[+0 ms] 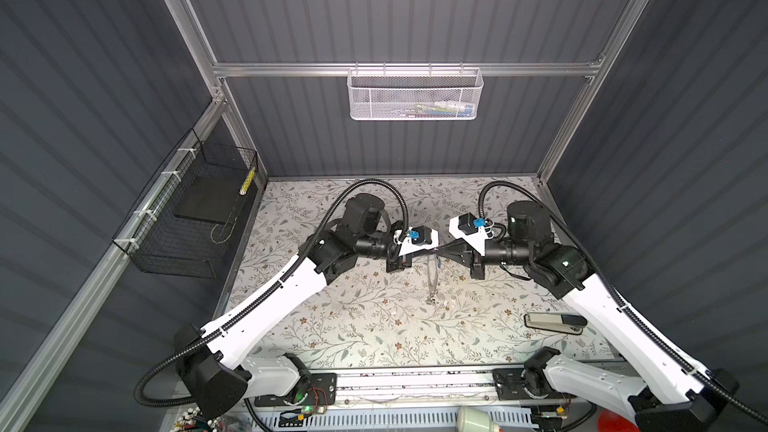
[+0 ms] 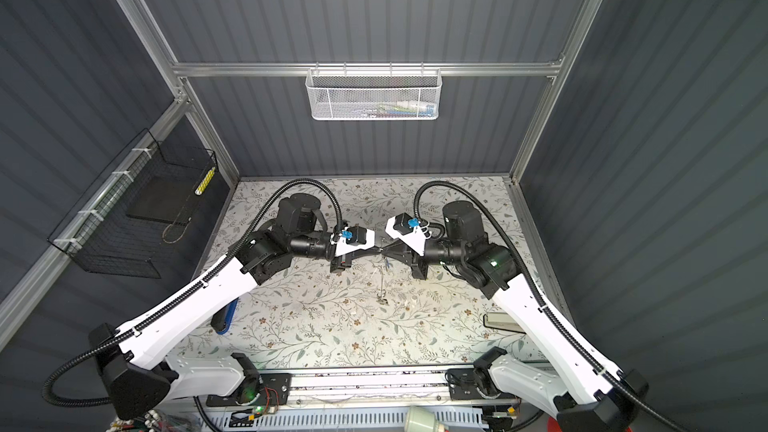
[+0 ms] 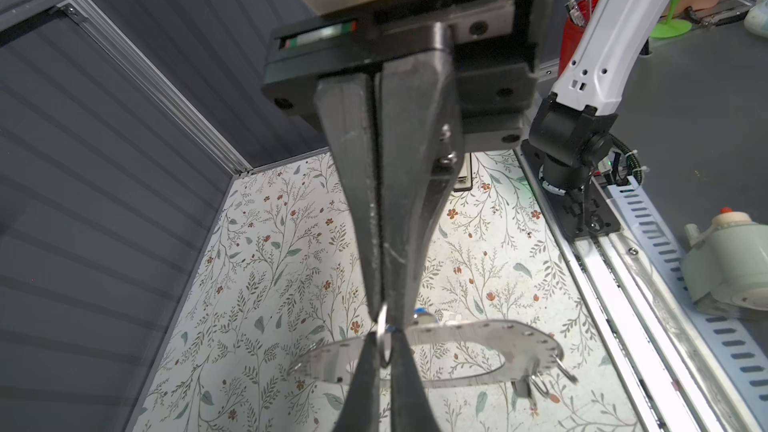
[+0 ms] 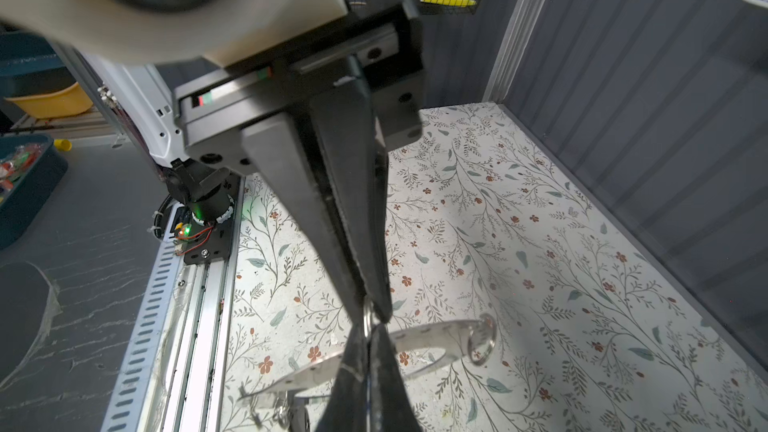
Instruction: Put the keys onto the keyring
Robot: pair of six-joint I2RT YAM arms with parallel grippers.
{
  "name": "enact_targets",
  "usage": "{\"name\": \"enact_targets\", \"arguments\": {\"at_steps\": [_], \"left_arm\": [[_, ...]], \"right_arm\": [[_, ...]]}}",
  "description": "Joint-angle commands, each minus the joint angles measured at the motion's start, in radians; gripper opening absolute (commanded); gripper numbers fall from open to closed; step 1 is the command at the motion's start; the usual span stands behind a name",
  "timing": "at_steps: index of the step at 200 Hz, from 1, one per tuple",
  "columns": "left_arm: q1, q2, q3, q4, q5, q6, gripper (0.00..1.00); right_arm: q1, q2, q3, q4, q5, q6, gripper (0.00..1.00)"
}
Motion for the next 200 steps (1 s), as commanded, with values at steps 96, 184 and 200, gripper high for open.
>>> {"name": "enact_targets", "arguments": {"at_steps": [96,184,200], "left_arm": [[0.092,-0.051,-0.187,0.551,0.213,-0.43,0.0],[0.108,-0.014,-0.327,1.061,0.269,-0.777,0.0],[0.108,-0.003,-0.342,1.131,0.269,-0.823,0.0]], "right_arm": [[0.01,-0.285,-0.209,0.249,0.29,0.065,0.47],[0.018,-0.19,-0.251,0.354,0.285,0.146,0.48],[0.028,-0.168,-0.246,0.374,0.294,0.147,0.48]]}}
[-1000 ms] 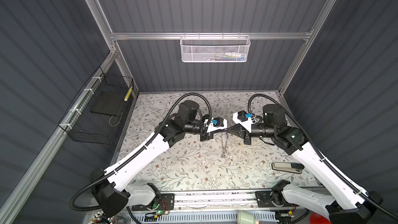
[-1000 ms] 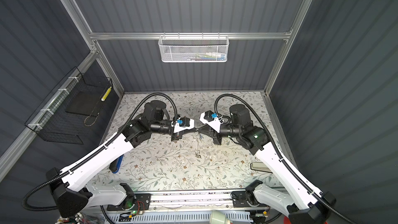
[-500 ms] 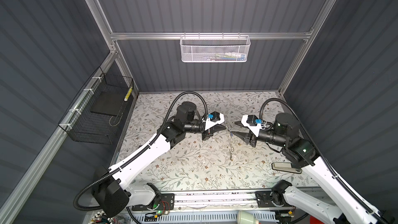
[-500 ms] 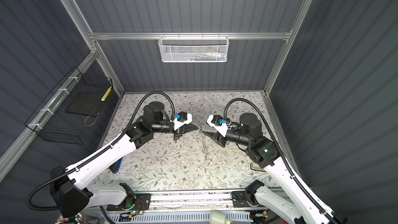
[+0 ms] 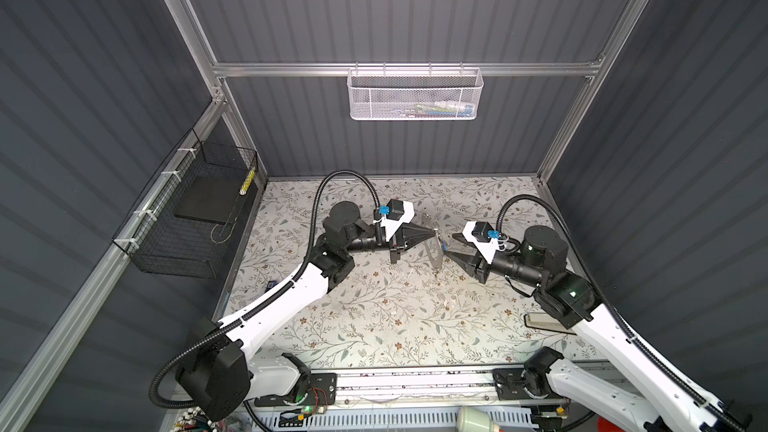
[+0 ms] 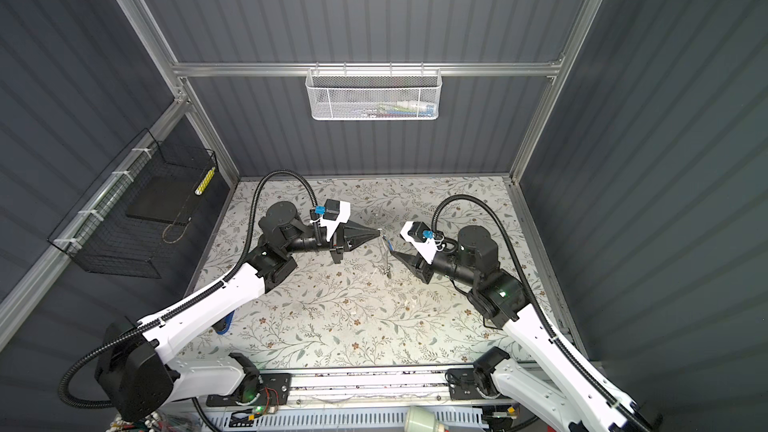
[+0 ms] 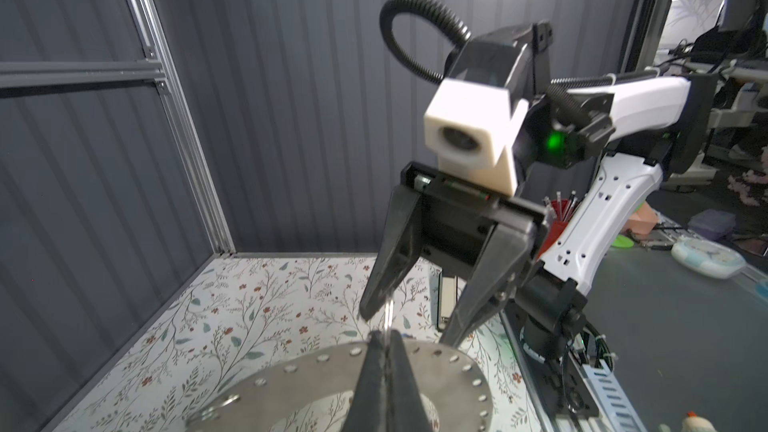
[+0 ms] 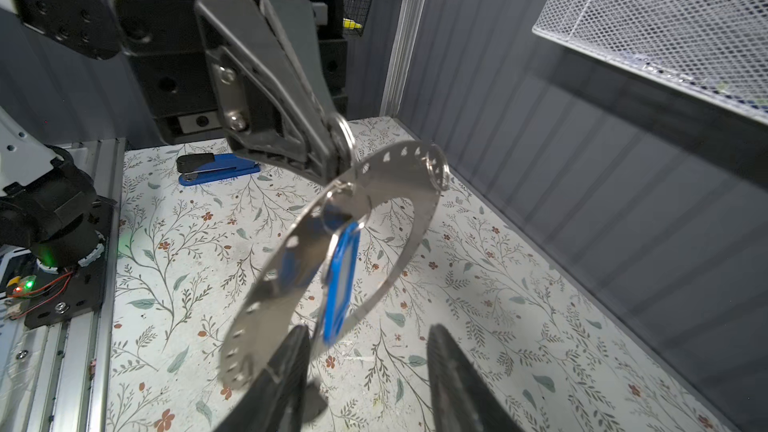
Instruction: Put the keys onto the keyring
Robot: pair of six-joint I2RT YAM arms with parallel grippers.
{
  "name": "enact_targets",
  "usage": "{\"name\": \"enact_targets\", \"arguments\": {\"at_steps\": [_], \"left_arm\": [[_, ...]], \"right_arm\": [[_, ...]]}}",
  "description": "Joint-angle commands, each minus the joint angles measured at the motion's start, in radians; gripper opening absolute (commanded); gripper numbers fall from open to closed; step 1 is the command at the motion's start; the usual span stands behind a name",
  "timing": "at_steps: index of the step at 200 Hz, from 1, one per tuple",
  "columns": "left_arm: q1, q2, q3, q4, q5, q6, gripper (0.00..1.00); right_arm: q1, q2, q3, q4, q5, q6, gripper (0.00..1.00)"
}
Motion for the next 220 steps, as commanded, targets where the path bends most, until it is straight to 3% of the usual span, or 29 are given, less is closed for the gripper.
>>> {"name": "enact_targets", "arguments": {"at_steps": [1,104,182,220], "left_arm": [[0.001,0.011,-0.022,0.209,0.03,-0.128,0.0],[0.0,0.041,-0.04,0.271,0.044,-0.173,0.0],[0.0,0.019,-0.028,0.159,0.033,-0.103,0.0],[0.0,0.007,-0.019,0.113,0.032,-0.07,0.0]], "right_arm": [[0.015,0.017,0.004,0.077,-0.001,0.03,0.48],[0.072,0.072,0.018,0.185,0.017,0.048,0.43],[0.095,0.049,0.005,0.194,0.075,0.04,0.23],[0.097,0.041,0.005,0.166,0.094,0.023,0.08]]}}
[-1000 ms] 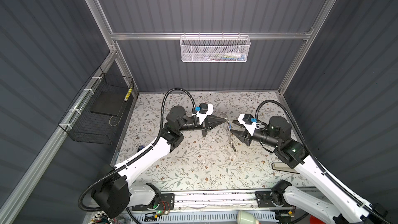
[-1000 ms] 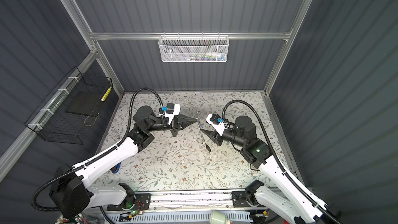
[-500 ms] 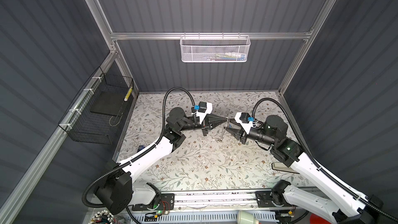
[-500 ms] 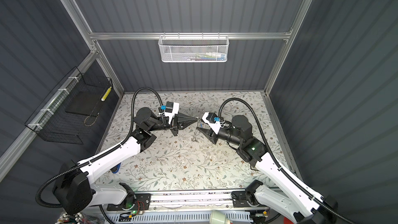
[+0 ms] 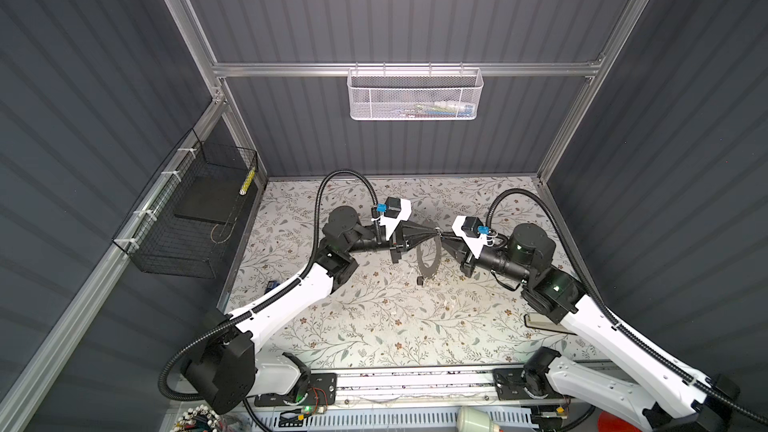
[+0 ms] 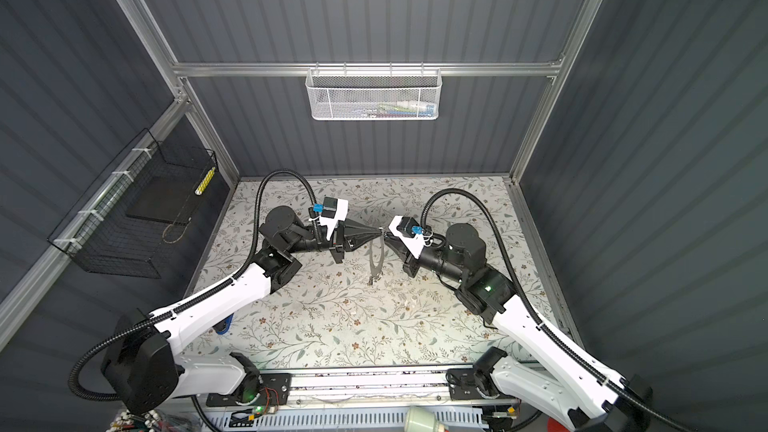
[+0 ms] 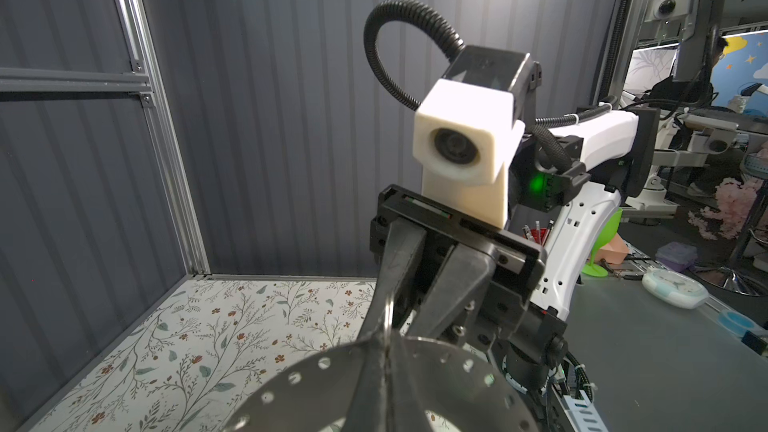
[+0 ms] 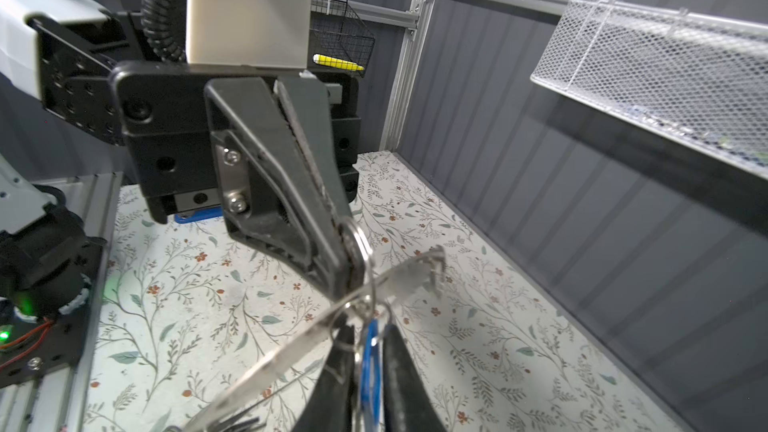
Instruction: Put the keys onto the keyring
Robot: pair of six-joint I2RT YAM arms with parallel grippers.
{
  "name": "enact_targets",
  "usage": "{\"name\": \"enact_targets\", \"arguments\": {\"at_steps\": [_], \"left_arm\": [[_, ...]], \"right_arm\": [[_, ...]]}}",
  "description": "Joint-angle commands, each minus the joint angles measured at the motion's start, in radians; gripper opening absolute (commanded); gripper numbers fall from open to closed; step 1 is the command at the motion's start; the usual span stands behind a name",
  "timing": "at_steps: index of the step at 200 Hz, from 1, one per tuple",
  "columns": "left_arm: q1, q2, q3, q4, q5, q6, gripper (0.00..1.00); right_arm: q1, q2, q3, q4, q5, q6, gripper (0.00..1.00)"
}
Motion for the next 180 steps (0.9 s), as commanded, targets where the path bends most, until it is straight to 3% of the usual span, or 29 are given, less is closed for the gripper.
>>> {"name": "enact_targets", "arguments": {"at_steps": [1,52,116,180], "left_arm": [[0.0,-0.033,0.012,-0.035,0.003,0.046,0.0],[0.0,-0.041,0.02,-0.044,0.0,0.059,0.0],[0.0,-0.048,0.053,-0.184,-0.014,0.158,0.0],[0.0,-0.05,0.089,-0.32,-0.043,0.235,0.0]], "right_arm": [[0.008,-0.02,0.005,-0.003,0.022,-0.017,0.08],[0.009,-0.027,0.013,-0.053,0.079,-0.049,0.0],[0.022,-0.072,0.007,-0.041,0.082,-0.092,0.0],[0.025,-0.013,0.065,-0.133,0.053,-0.125,0.0]]}}
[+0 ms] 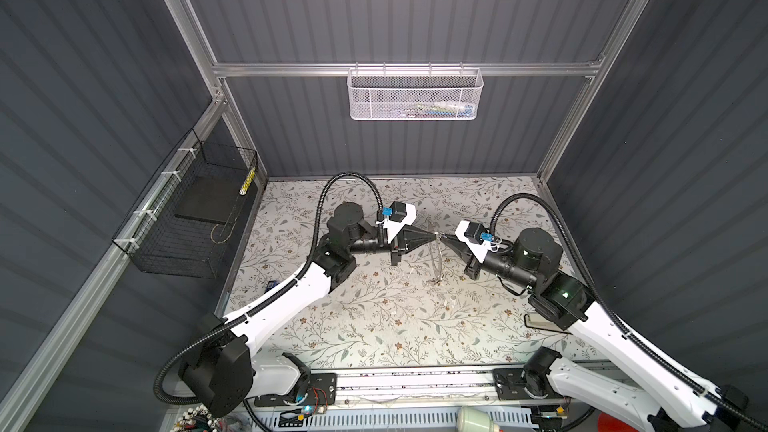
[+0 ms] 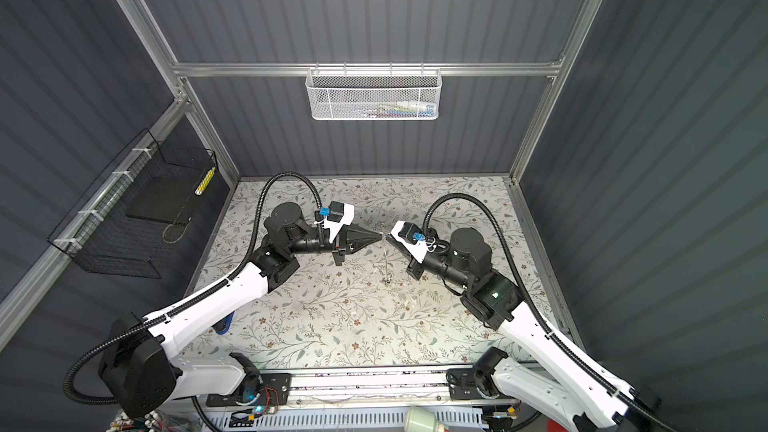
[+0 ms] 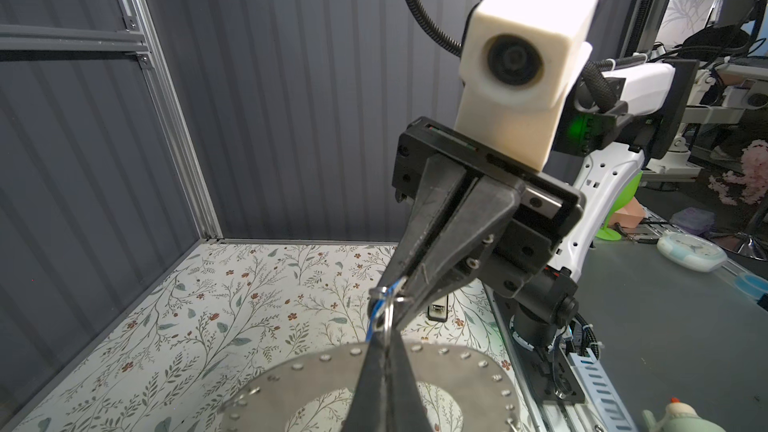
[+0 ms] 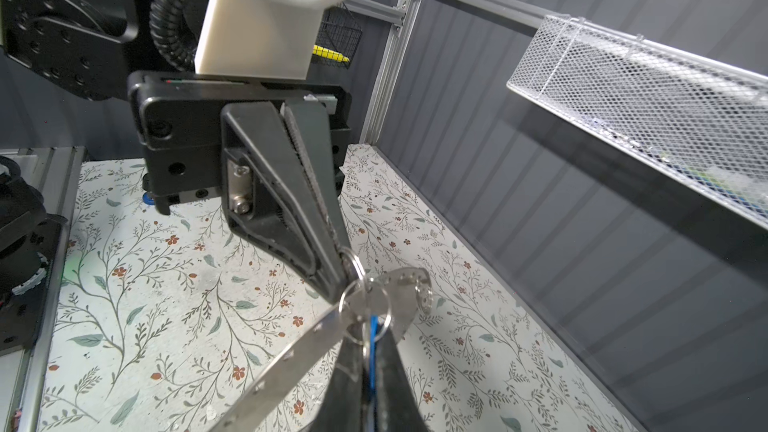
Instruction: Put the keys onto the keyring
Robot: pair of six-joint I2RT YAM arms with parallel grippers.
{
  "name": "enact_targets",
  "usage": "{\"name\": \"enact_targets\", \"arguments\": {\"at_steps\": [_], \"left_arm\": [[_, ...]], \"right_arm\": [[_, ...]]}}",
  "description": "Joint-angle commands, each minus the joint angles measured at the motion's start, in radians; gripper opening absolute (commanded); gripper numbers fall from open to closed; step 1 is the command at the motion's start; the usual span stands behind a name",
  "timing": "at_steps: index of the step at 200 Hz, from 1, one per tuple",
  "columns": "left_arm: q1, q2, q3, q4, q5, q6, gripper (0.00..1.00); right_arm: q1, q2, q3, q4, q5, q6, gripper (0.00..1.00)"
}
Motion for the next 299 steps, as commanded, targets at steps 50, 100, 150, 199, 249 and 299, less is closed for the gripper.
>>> {"name": "enact_targets", "arguments": {"at_steps": [50,100,150,199,249,299], "left_arm": [[0.001,-0.068,0.129,-0.503,-0.214,0.281,0.21],[0.061,-0.208,0.052,-0.591,-0.584,0.283,0.7],[0.091,-0.315,-0.007,-0.566,-0.95,0.216,0.79],[0.098,-0.336,-0.045,-0.582,-1.175,0.14,0.87],[0.098,-0.266,-0.096,-0.567,-1.115,0.089,0.87],[0.099,-0.15,-0.085,-0.544,-1.05,0.095,0.87]], "right_arm": [[0.011,0.124,0.149,-0.156,0.017,-0.081,0.0],[0.013,0.34,0.308,-0.305,-0.033,-0.119,0.0],[0.056,0.656,0.542,-0.469,-0.069,-0.19,0.0],[0.025,0.868,0.698,-0.46,-0.084,-0.121,0.0],[-0.064,0.957,0.588,-0.517,0.023,-0.124,0.0],[-0.121,0.985,0.468,-0.611,0.195,-0.14,0.0]]}}
